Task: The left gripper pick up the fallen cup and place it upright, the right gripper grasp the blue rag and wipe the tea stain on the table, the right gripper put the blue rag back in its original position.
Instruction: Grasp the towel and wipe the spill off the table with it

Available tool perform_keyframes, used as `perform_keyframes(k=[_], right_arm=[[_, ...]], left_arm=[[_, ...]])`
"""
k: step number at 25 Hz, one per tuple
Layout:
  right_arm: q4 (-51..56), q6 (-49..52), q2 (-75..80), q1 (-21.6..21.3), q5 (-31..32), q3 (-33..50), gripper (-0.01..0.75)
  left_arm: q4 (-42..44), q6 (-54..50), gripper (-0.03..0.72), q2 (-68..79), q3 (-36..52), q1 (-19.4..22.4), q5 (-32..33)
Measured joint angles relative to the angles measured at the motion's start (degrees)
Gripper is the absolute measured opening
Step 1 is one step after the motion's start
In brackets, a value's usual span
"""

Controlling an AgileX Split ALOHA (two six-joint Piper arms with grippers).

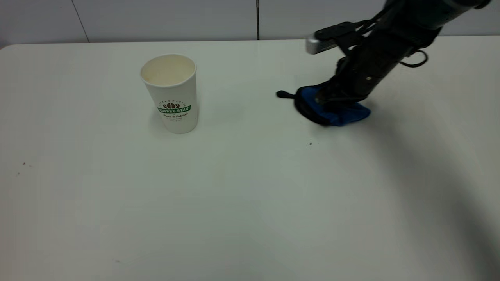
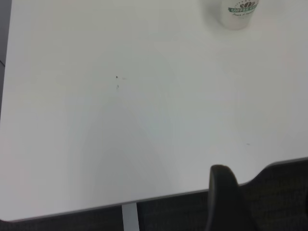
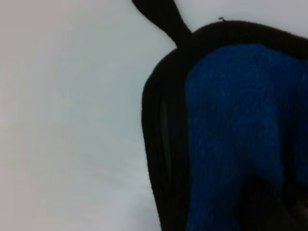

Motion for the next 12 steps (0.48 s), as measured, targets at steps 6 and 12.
perform_keyframes(k=[6, 12], right_arm=[[-0.4, 5.1, -0.4, -9.2, 7.1, 0.0, 0.037], [-5.1, 12.5, -1.0, -12.7, 13.5, 0.0, 0.041]], left_arm=[[0.0, 0.0, 0.429, 0.0, 0.0, 0.0, 0.0], [0.0, 0.0, 0.429, 0.0, 0.0, 0.0, 0.0]])
